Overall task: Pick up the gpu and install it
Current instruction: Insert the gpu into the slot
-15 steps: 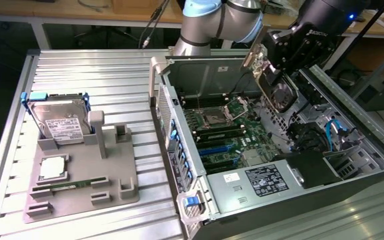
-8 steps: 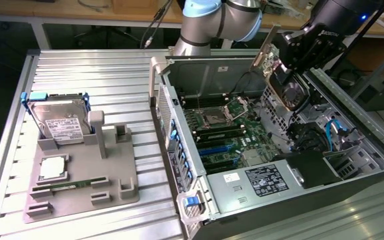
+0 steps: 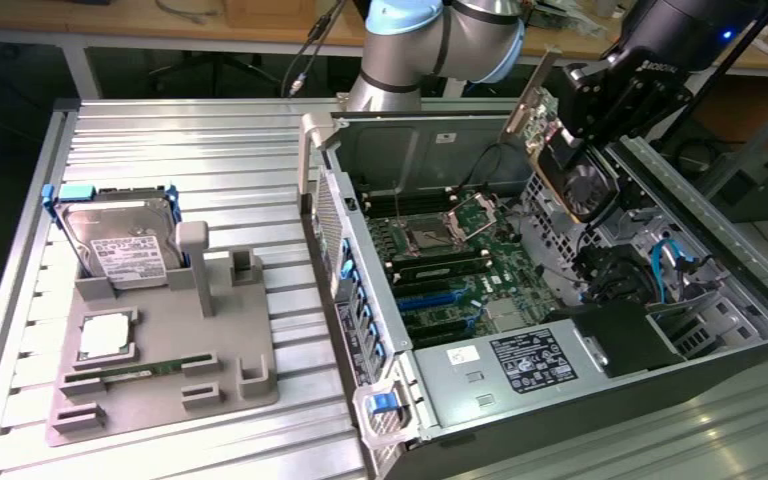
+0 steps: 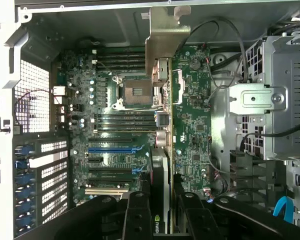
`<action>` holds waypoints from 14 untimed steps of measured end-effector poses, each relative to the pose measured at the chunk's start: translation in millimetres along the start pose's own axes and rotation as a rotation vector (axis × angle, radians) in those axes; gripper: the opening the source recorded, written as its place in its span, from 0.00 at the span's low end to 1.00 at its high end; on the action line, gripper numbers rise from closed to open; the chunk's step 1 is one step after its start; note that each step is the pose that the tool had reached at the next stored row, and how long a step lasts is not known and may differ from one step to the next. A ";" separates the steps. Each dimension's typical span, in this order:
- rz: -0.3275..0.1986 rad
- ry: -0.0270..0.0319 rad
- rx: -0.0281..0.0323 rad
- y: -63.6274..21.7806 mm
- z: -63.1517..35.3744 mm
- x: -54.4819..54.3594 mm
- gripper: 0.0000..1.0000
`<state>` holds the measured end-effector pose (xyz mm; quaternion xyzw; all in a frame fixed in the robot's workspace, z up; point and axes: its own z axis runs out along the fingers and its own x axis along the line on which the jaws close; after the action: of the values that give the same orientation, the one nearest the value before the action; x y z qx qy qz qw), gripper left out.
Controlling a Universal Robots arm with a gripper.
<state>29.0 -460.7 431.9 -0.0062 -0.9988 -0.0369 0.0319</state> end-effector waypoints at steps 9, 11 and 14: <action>-0.157 0.0112 0.0106 0.6 0.7 0.1 0.27; -0.223 0.0161 0.0147 0.6 1.3 0.1 0.27; -0.287 0.0208 0.0189 0.4 3.0 0.0 0.27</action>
<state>28.9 -460.0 428.9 0.1375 -0.9893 -0.0318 0.0367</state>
